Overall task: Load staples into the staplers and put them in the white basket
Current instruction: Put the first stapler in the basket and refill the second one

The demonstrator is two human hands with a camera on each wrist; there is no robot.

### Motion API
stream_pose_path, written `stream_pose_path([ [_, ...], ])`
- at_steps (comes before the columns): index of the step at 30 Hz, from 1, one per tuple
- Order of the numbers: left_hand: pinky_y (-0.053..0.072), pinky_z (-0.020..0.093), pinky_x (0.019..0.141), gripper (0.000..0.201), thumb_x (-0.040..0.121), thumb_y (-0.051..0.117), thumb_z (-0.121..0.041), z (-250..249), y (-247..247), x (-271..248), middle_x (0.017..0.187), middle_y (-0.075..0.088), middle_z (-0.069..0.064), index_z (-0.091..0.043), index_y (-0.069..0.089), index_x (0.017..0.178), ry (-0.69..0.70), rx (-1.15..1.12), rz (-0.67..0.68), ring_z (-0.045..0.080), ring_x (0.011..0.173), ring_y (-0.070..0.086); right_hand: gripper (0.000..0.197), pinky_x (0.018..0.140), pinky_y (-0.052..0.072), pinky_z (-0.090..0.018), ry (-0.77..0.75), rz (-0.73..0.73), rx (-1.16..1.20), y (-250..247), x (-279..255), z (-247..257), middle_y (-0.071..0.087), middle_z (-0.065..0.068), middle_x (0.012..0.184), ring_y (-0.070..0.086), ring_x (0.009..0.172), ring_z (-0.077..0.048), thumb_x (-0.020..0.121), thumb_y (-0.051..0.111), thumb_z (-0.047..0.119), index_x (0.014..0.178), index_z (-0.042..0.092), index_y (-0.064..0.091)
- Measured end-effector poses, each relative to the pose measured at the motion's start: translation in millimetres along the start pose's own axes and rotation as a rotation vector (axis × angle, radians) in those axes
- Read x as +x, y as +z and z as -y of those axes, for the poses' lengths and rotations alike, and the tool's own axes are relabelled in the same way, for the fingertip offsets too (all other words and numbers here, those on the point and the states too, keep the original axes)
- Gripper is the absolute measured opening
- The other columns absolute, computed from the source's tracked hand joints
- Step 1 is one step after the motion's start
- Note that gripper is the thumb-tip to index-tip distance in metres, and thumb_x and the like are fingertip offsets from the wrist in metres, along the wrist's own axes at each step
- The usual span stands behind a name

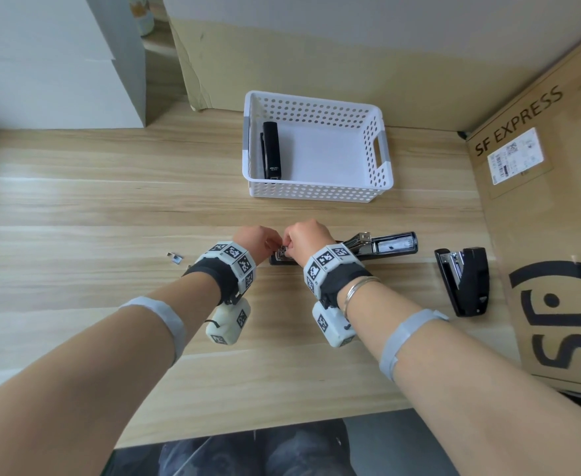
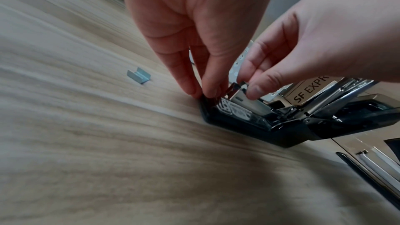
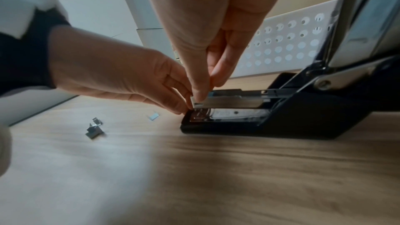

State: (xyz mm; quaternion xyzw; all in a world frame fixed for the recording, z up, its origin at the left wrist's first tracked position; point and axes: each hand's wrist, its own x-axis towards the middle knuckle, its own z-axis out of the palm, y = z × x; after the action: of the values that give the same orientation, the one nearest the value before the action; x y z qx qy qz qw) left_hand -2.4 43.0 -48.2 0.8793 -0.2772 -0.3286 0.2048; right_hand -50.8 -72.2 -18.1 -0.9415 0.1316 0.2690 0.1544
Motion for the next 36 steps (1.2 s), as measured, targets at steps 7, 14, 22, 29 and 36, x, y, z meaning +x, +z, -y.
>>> stream_pose_path([
  [7,0.046,0.029,0.09,0.037,0.086,0.044,-0.001,2.8,0.0,0.2,0.11,0.071,0.01,-0.013,0.066,0.113,0.012,-0.034,0.006,0.026,0.104,0.063,0.018,0.078,0.052,-0.026,0.06,0.02,-0.047,1.6,7.0,6.5,0.071,-0.009,0.105,0.067,0.096,-0.026,0.089,0.061,0.011,0.104,0.011,0.071],
  [14,0.047,0.028,0.092,0.039,0.087,0.041,0.001,4.8,1.3,0.6,0.111,0.071,0.01,-0.013,0.066,0.114,0.011,-0.069,-0.005,0.024,0.105,0.064,0.025,0.088,0.053,-0.027,0.12,0.096,0.012,-7.6,12.2,4.2,0.071,-0.006,0.111,0.066,0.104,-0.023,0.086,0.068,0.02,0.11,0.014,0.071],
  [22,0.049,0.029,0.094,0.038,0.087,0.042,0.002,7.8,4.1,1.8,0.109,0.071,0.01,-0.011,0.067,0.112,0.019,-0.09,-0.029,0.023,0.103,0.065,0.015,0.075,0.051,-0.026,0.128,0.044,0.038,-4.6,13.2,0.1,0.072,-0.008,0.103,0.066,0.093,-0.022,0.086,0.069,0.022,0.097,0.012,0.073],
  [29,0.048,0.032,0.093,0.03,0.082,0.063,-0.009,8.4,5.3,4.8,0.116,0.062,0.012,-0.011,0.065,0.112,0.013,-0.037,0.0,0.026,0.103,0.062,0.015,0.08,0.057,-0.032,0.098,0.026,-0.117,-13.7,9.0,-2.1,0.071,-0.01,0.099,0.068,0.092,-0.027,0.089,0.064,0.017,0.1,0.007,0.07],
  [36,0.048,0.034,0.086,0.049,0.071,0.077,-0.019,2.4,6.7,8.8,0.118,0.057,0.009,-0.013,0.055,0.114,-0.012,0.06,0.035,0.028,0.1,0.06,0.025,0.084,0.056,-0.036,0.221,-0.046,-0.183,-75.4,2.0,-56.1,0.07,-0.01,0.106,0.067,0.094,-0.028,0.089,0.049,0.001,0.101,0.007,0.071],
])
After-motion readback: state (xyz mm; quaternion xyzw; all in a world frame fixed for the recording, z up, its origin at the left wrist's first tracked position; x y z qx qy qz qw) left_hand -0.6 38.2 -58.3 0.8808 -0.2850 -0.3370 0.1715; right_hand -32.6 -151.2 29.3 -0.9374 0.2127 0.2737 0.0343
